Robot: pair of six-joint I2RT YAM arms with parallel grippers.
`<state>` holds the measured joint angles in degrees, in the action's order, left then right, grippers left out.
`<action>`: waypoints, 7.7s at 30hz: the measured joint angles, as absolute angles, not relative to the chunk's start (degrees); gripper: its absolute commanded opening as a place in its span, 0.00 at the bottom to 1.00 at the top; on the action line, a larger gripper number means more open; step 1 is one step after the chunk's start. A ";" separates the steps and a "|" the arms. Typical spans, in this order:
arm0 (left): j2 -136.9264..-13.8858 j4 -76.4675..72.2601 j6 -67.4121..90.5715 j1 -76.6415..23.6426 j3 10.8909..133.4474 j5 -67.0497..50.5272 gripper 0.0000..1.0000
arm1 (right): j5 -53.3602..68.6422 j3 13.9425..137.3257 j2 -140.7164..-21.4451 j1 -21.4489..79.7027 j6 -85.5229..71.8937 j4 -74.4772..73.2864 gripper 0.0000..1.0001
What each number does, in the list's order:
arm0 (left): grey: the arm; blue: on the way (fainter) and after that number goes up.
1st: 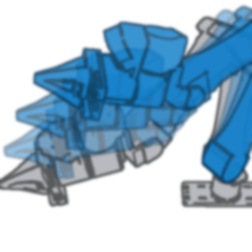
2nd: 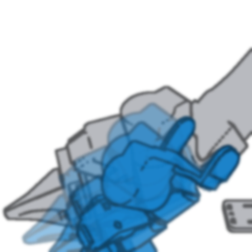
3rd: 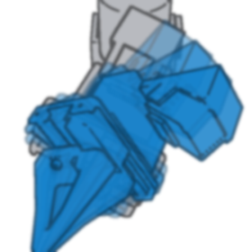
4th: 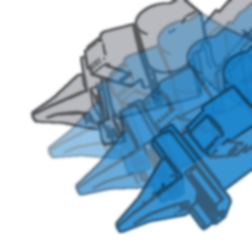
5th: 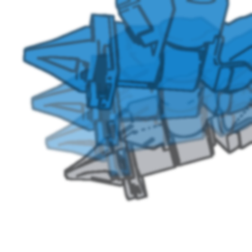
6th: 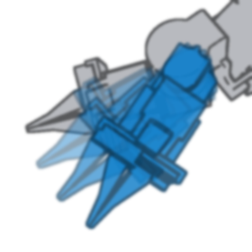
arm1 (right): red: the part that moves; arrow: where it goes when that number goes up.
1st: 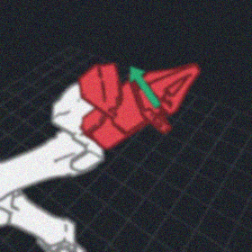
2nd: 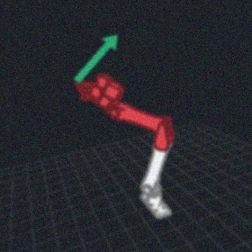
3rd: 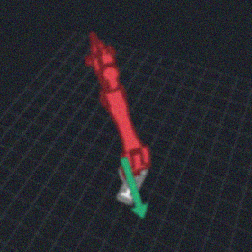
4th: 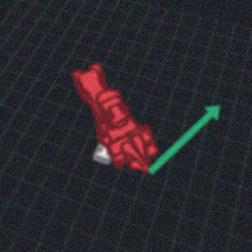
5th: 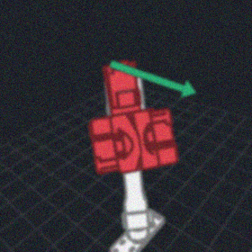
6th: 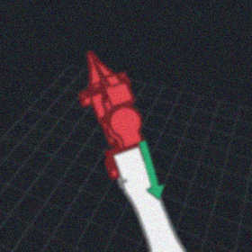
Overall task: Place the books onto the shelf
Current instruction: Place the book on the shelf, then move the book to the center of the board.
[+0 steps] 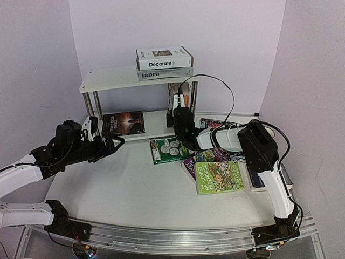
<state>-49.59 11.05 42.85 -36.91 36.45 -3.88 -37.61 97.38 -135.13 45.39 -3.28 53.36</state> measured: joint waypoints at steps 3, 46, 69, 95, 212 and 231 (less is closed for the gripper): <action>-49.43 11.05 42.87 -36.91 36.45 -3.88 1.00 | -37.74 97.38 -135.13 45.34 -3.53 53.32 0.33; -49.13 11.00 43.38 -36.91 36.29 -7.38 1.00 | -26.97 52.48 -96.45 50.94 -16.63 45.15 0.98; -66.38 -4.34 47.56 -36.91 29.89 -13.05 0.99 | -22.65 46.29 -86.75 50.89 -29.56 15.24 0.98; -78.69 -13.67 46.61 -37.23 31.55 -13.82 0.98 | -4.76 52.33 -97.28 44.22 -25.54 15.12 0.98; -52.53 4.36 52.96 -37.08 18.37 -16.55 0.92 | -1.08 55.17 -96.62 59.33 -35.75 11.35 0.76; -59.10 -2.05 55.90 -37.08 18.13 -18.91 0.94 | -6.81 58.73 -98.69 61.43 -33.28 8.60 0.82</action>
